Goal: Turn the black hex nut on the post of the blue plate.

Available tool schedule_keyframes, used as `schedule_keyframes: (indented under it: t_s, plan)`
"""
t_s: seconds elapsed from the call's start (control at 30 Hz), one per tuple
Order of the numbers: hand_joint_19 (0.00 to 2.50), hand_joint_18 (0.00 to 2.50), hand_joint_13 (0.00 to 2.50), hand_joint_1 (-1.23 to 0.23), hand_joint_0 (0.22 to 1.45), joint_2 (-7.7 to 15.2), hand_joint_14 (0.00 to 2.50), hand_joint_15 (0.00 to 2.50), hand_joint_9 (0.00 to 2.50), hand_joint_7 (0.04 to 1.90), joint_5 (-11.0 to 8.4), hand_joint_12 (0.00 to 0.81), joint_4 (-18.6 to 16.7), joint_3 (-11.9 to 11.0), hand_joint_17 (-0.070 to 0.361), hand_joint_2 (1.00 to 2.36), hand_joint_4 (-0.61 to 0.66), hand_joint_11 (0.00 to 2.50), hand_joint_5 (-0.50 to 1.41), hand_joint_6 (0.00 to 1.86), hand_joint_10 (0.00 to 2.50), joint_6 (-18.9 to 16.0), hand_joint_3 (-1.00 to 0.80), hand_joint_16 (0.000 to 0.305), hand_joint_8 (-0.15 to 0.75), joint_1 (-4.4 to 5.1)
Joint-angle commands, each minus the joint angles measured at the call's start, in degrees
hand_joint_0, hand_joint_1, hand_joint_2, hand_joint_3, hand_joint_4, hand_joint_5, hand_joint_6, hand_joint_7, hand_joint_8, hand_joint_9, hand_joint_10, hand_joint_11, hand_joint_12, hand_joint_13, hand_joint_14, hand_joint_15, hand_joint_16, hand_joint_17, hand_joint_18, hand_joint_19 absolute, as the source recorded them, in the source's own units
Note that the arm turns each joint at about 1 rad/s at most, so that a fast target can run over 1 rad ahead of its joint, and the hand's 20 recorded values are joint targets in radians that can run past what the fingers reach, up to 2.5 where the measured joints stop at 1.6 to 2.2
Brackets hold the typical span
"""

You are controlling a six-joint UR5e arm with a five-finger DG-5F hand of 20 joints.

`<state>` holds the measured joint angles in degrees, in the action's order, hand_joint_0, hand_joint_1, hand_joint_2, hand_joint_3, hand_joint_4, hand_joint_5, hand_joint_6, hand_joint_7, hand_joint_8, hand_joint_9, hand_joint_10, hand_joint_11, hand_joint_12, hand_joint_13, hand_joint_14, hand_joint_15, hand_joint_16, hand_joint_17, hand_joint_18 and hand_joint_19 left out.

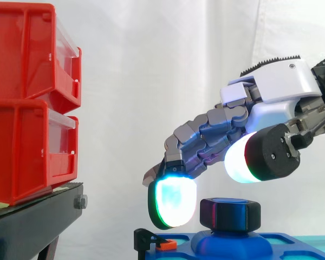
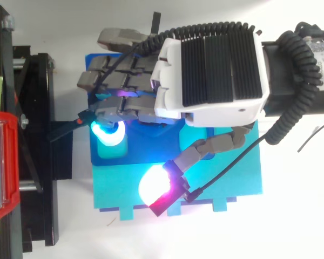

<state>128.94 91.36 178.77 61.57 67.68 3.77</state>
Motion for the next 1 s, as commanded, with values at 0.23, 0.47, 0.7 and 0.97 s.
schedule_keyframes:
  t_s: [0.23,0.47,0.7,0.97]
  plan:
    - [0.14,0.13,0.23,-0.45,0.45,0.0,0.0,0.0,0.3,1.04,0.57,0.387,0.26,0.13,0.14,1.0,0.22,0.0,-0.18,0.5,0.0,-0.09,-0.5,0.062,0.263,-0.69]
    - [0.14,0.12,0.24,-0.45,0.45,0.0,0.0,0.0,0.3,1.04,1.98,0.386,1.32,0.13,0.14,1.0,0.22,0.0,-0.18,0.5,0.0,-0.09,-0.5,0.062,0.263,-1.57]
    - [0.13,0.12,0.24,-0.45,0.45,0.0,0.0,0.01,0.3,1.04,5.23,0.387,1.23,0.13,0.14,1.0,0.22,0.0,-0.19,0.5,0.0,-0.09,-0.5,0.062,0.263,-3.42]
    - [0.13,0.12,0.24,-0.45,0.45,0.0,0.0,0.0,0.3,1.03,8.04,0.387,0.44,0.13,0.139,1.0,0.22,0.0,-0.19,0.5,0.0,0.0,-0.5,0.062,0.263,-5.26]
